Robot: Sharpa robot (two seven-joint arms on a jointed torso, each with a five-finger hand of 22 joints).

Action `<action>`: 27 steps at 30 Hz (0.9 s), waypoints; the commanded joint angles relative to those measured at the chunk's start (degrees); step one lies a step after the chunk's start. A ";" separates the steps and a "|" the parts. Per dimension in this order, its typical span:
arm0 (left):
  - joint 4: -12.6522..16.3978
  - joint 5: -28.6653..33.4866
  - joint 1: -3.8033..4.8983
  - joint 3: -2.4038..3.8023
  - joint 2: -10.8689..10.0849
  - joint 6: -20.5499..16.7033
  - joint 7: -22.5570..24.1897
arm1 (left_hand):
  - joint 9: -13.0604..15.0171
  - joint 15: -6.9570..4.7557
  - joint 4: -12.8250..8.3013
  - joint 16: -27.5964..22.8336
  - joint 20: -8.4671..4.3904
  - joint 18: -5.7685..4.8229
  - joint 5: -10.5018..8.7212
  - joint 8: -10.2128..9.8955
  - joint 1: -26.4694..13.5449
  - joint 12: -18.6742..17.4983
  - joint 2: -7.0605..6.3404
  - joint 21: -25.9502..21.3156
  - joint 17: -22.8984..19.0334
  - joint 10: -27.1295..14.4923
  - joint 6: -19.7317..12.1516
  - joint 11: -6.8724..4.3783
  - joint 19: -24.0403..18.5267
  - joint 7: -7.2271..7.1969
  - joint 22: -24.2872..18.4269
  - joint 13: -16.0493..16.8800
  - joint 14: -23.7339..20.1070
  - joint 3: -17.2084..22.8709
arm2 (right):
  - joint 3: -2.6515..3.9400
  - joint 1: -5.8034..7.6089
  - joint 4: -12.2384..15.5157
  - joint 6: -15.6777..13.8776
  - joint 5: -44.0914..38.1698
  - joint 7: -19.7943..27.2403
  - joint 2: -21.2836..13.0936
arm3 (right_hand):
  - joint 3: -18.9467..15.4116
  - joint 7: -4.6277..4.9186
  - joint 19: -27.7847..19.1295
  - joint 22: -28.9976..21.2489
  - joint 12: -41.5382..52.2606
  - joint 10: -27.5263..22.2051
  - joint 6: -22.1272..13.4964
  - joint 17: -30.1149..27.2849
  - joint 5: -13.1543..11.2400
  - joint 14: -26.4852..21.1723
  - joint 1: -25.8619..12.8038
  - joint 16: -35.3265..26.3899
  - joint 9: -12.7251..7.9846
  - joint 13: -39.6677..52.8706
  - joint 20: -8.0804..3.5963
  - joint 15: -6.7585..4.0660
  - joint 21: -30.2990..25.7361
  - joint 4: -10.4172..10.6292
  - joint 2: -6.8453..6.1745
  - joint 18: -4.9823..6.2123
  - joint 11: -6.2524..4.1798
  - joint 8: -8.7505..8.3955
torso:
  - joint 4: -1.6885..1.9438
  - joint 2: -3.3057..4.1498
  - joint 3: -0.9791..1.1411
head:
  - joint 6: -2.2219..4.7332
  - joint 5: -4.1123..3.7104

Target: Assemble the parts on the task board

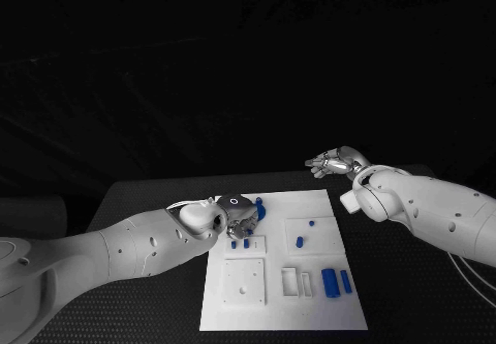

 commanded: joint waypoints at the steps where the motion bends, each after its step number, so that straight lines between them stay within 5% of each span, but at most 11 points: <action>1: 0.50 5.01 -0.22 0.08 -0.56 -3.66 1.31 | -0.02 0.00 0.15 -0.09 -5.38 0.46 -0.15 -0.03 -0.20 0.37 0.51 0.28 0.07 0.42 0.03 -0.02 0.49 0.17 0.19 0.02 0.38 0.09 | 0.03 -0.04 0.08 0.73 -0.41 0.41 -0.02 | -0.23 0.27 0.09 0.08 0.23 -0.11 0.09 -0.06 0.25 -0.24 -0.07 0.30 -0.09 -0.08 0.39 -0.07 -0.30 -0.22 0.57 0.83 -0.22 0.28 | 0.06 0.01 0.00 | 0.14 -0.08; 17: 1.83 22.40 -0.24 1.81 -3.12 -7.82 4.09 | -0.41 0.06 0.45 -0.48 -5.51 0.58 -0.13 -0.57 -0.45 0.14 0.50 0.27 0.13 0.79 -0.47 0.10 0.97 0.33 0.08 -0.08 0.92 0.14 | 0.03 -0.15 0.06 0.78 -0.41 0.45 -0.09 | -0.24 0.26 0.09 0.10 0.25 -0.13 0.12 -0.07 0.25 -0.25 -0.11 0.30 -0.10 -0.09 0.41 -0.08 -0.33 -0.22 0.61 0.86 -0.24 0.30 | 0.10 -0.04 0.02 | 0.29 0.05; 27: 1.88 31.55 -0.40 1.80 -4.98 -6.08 5.42 | -0.57 0.18 0.34 -0.72 -5.45 0.56 -0.13 -0.82 -0.61 -0.03 0.36 0.13 0.17 0.66 -0.74 0.23 0.89 0.46 0.04 -0.11 0.90 -0.03 | 0.03 -0.15 0.13 0.74 -0.41 0.43 -0.28 | -0.25 0.25 0.08 0.12 0.25 -0.14 0.13 -0.07 0.25 -0.26 -0.12 0.30 -0.11 -0.09 0.41 -0.08 -0.35 -0.23 0.61 0.87 -0.26 0.31 | 0.08 -0.02 0.00 | 0.21 0.27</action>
